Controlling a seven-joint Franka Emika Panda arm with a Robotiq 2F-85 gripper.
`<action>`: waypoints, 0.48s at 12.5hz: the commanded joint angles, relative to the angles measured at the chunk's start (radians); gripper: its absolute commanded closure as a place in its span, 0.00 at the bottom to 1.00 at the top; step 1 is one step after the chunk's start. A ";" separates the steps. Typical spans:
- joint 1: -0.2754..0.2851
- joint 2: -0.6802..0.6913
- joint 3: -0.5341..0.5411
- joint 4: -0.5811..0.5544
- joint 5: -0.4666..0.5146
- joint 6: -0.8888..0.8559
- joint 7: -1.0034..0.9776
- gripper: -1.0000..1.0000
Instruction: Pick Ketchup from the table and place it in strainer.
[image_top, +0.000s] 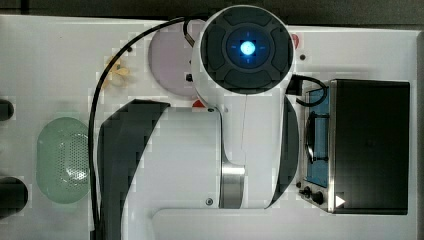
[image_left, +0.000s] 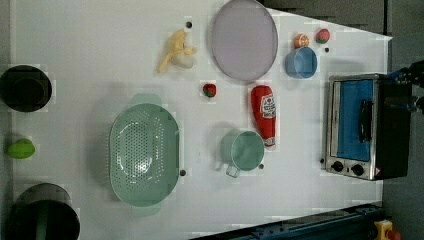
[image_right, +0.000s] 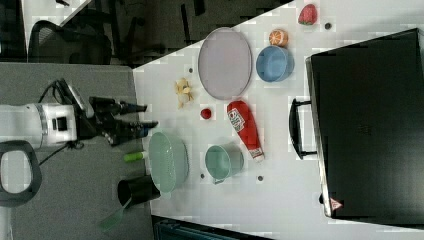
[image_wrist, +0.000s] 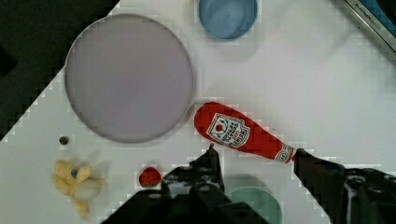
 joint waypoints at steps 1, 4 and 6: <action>-0.108 -0.199 0.057 -0.075 0.010 -0.135 -0.031 0.21; -0.107 -0.186 0.062 -0.085 0.010 -0.122 -0.043 0.00; -0.106 -0.156 0.070 -0.107 0.010 -0.092 -0.062 0.00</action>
